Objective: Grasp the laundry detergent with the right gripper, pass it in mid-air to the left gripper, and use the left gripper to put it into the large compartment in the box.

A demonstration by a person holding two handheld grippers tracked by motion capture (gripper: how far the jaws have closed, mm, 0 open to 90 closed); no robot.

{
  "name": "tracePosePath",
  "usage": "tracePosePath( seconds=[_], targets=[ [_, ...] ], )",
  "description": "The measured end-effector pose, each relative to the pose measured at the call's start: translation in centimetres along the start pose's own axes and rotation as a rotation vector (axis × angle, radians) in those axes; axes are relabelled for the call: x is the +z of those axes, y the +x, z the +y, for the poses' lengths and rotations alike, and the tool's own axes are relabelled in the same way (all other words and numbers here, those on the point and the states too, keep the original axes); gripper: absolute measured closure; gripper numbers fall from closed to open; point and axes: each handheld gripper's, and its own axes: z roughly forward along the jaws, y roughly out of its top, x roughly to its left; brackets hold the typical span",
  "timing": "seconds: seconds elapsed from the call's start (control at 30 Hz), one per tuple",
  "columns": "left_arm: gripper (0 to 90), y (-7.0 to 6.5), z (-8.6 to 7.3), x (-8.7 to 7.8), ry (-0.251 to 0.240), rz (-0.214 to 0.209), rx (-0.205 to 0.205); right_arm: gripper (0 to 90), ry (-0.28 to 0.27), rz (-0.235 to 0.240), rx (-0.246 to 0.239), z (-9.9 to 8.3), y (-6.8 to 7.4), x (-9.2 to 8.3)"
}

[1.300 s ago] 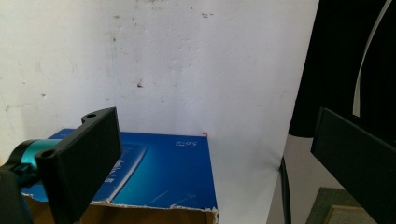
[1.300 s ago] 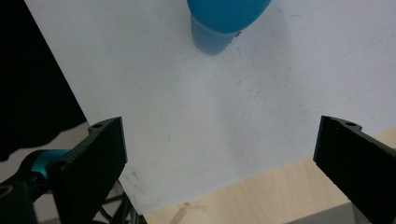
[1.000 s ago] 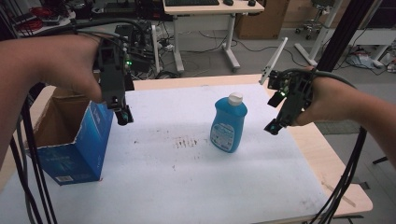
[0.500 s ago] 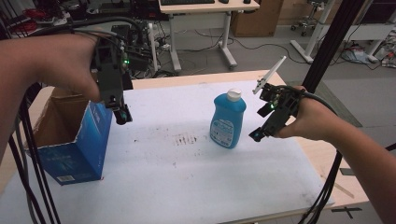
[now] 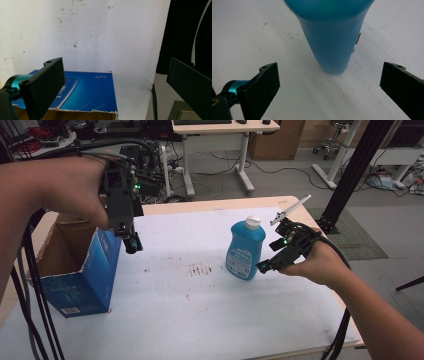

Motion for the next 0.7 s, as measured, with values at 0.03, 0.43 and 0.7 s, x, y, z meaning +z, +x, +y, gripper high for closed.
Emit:
tracePosePath(
  seconds=[0.03,0.43,0.7],
  targets=[
    [1.8,0.0,0.0,0.0,0.002,-0.002,0.005,1.7,-0.008,-0.001,0.001,0.0,0.0,0.2],
    [1.8,0.1,0.0,0.1,0.004,-0.004,0.005,1.7,-0.100,-0.021,0.067,-0.4,-0.4,2.3],
    [1.8,0.1,-0.3,0.1,0.001,-0.002,0.000,1.7,-0.146,-0.039,0.084,-0.2,-0.5,3.1]
  ],
)
